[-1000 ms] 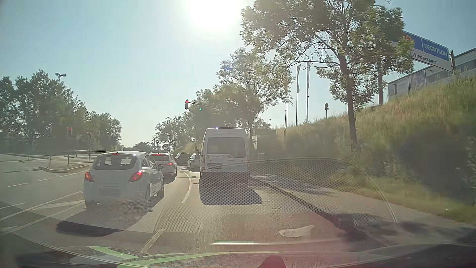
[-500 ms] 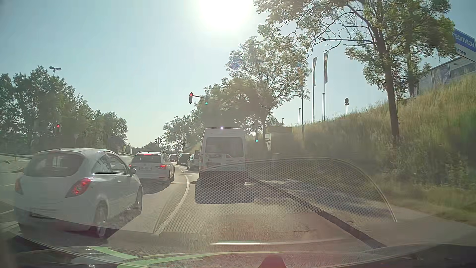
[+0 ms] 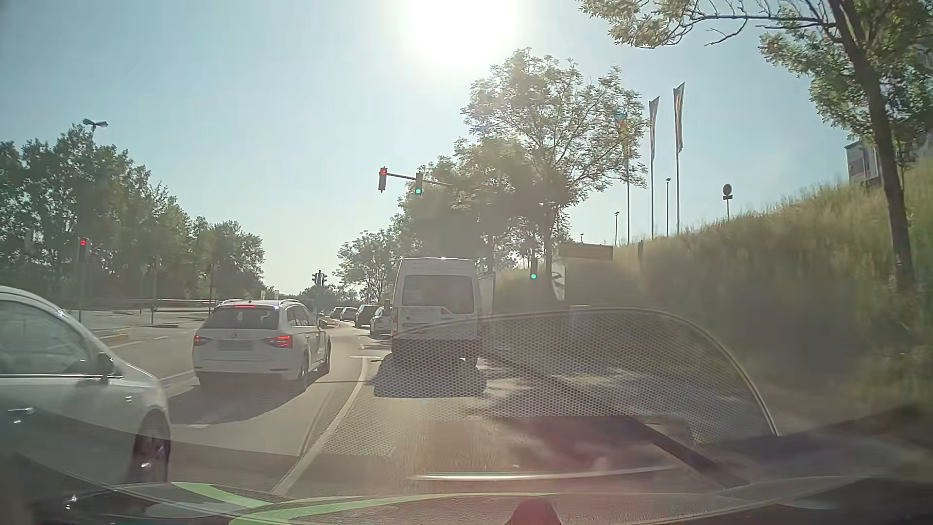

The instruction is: Follow the waypoints while adhering to traffic rules and regulations

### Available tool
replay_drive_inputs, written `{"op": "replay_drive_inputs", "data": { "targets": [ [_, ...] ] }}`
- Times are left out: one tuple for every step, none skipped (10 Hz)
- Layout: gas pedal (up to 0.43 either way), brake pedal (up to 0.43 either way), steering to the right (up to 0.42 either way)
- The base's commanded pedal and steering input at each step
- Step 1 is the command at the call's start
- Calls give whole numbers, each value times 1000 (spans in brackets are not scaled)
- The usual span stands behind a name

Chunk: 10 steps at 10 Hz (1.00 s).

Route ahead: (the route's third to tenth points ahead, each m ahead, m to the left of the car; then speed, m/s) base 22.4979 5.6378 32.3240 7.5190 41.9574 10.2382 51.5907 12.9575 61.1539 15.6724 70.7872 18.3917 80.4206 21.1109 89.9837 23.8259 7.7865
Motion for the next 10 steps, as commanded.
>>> {"op": "replay_drive_inputs", "data": {
  "targets": [
    [169, 0, -49],
    [177, 0, -49],
    [177, 0, -49],
    [177, 0, -49],
    [189, 0, -50],
    [197, 0, -50],
    [209, 0, -50],
    [209, 0, -50],
    [209, 0, -50],
    [209, 0, -51]
  ]
}}
